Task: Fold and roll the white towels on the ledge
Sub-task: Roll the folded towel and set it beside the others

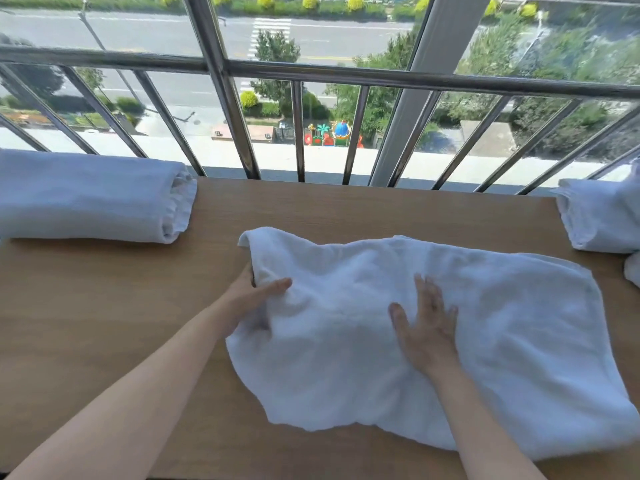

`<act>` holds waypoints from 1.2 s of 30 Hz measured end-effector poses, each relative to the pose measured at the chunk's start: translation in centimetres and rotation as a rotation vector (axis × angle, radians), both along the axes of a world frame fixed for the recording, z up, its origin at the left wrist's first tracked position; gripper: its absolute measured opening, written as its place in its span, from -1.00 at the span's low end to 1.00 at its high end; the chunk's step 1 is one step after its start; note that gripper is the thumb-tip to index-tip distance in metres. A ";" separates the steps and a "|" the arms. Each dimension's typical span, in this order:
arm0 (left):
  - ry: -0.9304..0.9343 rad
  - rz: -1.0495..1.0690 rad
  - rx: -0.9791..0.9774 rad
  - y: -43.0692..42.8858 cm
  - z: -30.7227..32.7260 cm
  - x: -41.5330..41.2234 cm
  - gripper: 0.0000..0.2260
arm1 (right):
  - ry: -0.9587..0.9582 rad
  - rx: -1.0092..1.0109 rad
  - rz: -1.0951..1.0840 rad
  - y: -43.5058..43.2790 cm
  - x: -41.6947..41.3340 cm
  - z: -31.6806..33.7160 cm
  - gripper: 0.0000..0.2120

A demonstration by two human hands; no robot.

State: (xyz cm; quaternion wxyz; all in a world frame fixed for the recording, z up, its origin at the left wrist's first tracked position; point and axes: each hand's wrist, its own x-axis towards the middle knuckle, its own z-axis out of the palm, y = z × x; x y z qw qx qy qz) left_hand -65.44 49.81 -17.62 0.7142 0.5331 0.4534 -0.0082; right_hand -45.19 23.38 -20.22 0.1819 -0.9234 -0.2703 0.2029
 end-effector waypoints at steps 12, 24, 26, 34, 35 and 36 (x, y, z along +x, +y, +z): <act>-0.166 -0.240 -0.384 -1.5 0.0 0.4 -0.50 | 0.009 0.106 0.044 5.1 -4.6 2.8 -0.52; 0.098 -0.250 -0.431 -3.8 0.8 3.1 -0.61 | 0.233 0.031 0.243 10.1 5.4 3.6 -0.52; 0.168 -0.227 -0.503 -4.1 1.0 3.8 -0.58 | 0.228 -0.023 0.281 10.4 5.8 3.3 -0.50; 0.151 -0.106 -0.669 -5.9 0.5 5.9 -0.35 | -0.082 -0.166 -0.021 5.2 5.2 1.0 -0.42; 0.133 -0.074 -0.712 -6.3 0.4 6.2 -0.36 | -0.072 -0.177 -0.048 4.1 4.9 0.6 -0.41; 0.114 -0.051 -0.735 -6.8 0.2 6.5 -0.38 | -0.057 -0.184 -0.059 3.2 4.7 0.2 -0.39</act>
